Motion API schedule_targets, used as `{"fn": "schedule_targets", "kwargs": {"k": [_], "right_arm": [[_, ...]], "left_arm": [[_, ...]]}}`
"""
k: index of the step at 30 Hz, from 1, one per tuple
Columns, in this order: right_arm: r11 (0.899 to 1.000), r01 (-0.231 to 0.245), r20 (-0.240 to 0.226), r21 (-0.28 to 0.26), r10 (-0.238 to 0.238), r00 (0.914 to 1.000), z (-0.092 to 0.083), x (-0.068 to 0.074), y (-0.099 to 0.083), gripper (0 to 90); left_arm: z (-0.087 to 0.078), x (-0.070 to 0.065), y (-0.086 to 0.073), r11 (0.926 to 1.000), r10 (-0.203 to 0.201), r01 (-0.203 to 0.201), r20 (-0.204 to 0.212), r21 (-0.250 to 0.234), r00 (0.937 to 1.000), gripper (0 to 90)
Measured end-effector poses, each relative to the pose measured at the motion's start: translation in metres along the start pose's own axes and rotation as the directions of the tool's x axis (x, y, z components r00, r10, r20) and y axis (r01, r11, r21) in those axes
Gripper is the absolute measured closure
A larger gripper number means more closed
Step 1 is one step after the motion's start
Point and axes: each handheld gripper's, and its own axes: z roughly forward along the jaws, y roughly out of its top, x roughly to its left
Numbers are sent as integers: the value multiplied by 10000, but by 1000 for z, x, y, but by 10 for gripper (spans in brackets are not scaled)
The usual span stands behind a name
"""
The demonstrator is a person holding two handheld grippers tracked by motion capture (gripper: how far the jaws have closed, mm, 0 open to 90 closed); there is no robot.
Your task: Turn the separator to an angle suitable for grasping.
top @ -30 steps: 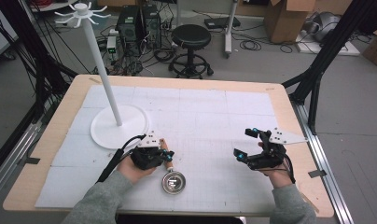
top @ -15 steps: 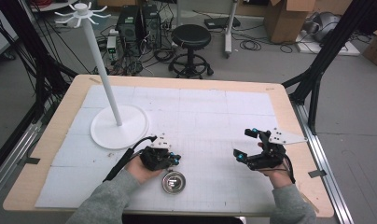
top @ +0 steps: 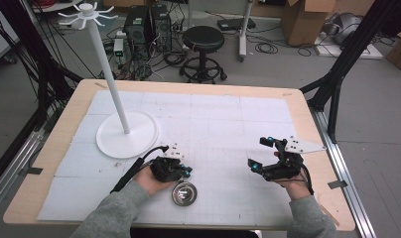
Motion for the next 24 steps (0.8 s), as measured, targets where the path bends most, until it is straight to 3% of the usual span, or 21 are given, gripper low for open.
{"fn": "schedule_targets", "kwargs": {"k": [24], "right_arm": [[9999, -55, -6, 126, 55, 10000, 3, -1, -1, 33]], "left_arm": [[-7, -6, -5, 9994, 166, -176, 335, 296, 9993, 898]]}}
